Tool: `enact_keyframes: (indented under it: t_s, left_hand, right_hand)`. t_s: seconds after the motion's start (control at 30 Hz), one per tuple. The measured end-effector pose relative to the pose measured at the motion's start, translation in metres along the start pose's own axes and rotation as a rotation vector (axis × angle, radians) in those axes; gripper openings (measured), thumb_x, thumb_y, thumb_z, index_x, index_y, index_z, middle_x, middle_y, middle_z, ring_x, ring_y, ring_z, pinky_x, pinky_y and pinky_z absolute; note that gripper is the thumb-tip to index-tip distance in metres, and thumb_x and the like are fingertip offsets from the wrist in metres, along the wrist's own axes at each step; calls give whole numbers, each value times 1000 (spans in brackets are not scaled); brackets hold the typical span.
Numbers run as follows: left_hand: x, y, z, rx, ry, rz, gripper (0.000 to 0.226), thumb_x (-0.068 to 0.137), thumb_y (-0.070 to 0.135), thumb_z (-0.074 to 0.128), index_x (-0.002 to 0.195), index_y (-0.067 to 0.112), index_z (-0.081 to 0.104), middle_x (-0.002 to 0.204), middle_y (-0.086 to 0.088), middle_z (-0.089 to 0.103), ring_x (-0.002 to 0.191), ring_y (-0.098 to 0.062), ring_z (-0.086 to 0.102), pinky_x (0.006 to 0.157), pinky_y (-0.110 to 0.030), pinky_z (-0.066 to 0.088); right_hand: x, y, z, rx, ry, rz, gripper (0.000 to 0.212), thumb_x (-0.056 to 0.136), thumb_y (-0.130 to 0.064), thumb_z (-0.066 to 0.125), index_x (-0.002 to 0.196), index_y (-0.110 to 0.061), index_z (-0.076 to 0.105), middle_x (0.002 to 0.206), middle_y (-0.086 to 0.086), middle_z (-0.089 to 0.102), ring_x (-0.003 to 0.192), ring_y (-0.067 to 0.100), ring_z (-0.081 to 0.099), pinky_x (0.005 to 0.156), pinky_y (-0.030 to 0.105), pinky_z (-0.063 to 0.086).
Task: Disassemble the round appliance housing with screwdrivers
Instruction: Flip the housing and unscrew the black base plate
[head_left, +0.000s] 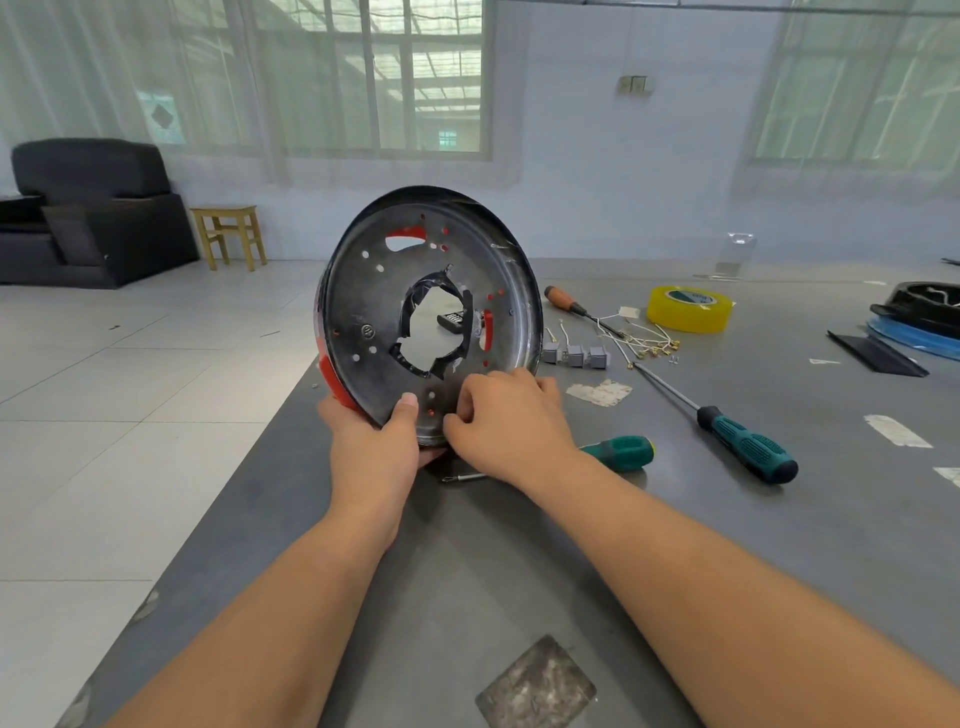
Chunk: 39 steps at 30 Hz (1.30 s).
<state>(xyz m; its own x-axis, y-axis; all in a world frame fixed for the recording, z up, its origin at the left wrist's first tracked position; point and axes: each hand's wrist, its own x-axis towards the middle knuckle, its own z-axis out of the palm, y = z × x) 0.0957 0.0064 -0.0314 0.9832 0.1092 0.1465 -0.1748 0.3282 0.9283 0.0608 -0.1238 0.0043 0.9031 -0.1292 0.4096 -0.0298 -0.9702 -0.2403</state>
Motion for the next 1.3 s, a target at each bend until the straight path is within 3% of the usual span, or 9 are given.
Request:
enact_keyframes:
  t_s: [0.33,0.5,0.63,0.77,0.9,1.07,1.17,1.3]
  left_hand:
    - [1,2,1,44,16,-17,41,102,9,65,127,28,39,119,6,63,105,-20,71,72,-40,66]
    - [0,5,1,-14,1,-52,41,103,7,63,128,27,39,129,3,60,108,-20,71,77,-46,67]
    - [0,6,1,-3,1,-61,39,103,8,63,127,27,39,127,8,58,109,-16,69,75,-41,66]
    - [3,8,0,-1,9,-71,41,103,8,63,129,28,38,127,9,57,108,-13,68,73,-40,66]
    - [6,7,0,-22,14,-95,39,103,6,64,121,31,40,129,7,57,113,-18,67,79,-46,66]
    - [7,6,0,-13,15,-88,41,103,5,64,129,27,41,138,2,58,118,-21,67,74,-42,67]
    - [9,4,-1,2,9,-85,45,103,5,64,138,22,42,141,-1,60,119,-23,69,77,-46,67]
    - [13,1,-3,18,20,-73,49,103,5,64,144,23,42,142,-1,61,119,-25,69,74,-46,67]
  right_hand:
    - [-1,-1,-2,80,57,39,13,85,-36,59,78,-26,57,79,-5,66,83,22,58,88,41,39]
    - [-5,15,-19,272,60,138,8,80,-28,65,77,-26,59,80,-8,67,79,18,60,69,33,49]
    - [-4,52,-52,469,147,213,11,79,-14,70,77,-24,65,71,-11,67,70,2,60,60,19,41]
    - [-7,106,-89,532,166,252,17,86,-13,75,88,-30,75,76,-8,74,73,8,68,71,24,52]
    - [-12,170,-108,607,223,376,13,85,-7,79,85,-19,75,74,0,77,65,7,73,64,17,58]
    - [-9,245,-98,552,221,549,9,86,-6,79,89,-10,72,81,11,77,85,32,76,88,45,62]
    - [-2,276,-83,396,185,592,7,86,-15,81,89,-15,75,83,6,75,77,23,71,84,42,60]
    - [17,298,-68,316,115,598,8,86,-20,82,85,-24,75,80,-3,68,74,12,60,64,27,43]
